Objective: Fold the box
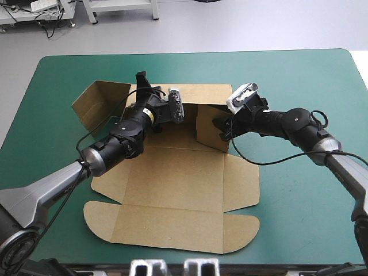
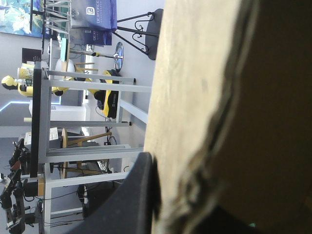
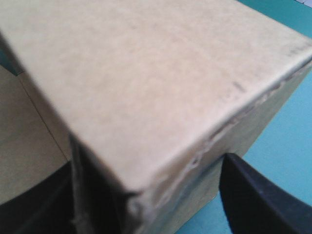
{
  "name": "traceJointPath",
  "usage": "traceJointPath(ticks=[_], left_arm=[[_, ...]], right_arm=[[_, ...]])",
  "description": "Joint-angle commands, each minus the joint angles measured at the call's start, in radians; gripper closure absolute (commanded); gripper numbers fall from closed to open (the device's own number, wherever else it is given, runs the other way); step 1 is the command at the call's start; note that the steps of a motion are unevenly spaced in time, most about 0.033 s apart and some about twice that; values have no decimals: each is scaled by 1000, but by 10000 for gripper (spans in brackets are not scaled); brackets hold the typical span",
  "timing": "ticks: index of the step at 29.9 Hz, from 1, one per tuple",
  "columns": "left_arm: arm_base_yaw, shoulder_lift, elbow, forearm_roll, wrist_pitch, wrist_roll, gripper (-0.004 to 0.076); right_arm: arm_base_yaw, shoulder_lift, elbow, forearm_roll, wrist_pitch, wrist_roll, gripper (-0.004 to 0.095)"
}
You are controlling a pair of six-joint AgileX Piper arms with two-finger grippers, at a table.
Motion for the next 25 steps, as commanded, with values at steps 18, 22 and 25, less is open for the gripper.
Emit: traceJointPath(ticks=[18,22,25], left_arm=[[-164,-45,-18,-106,-127,12,332],[-211,-81,-18,-109,-122,-24,332],[-227,-118,-18,-109,-122,-79,332]], right_arm=[[0,16,-31,82,-119,27,931],[-2,16,-31,32,-186,49,931],[-12,16,-31,12,-228,58,931]])
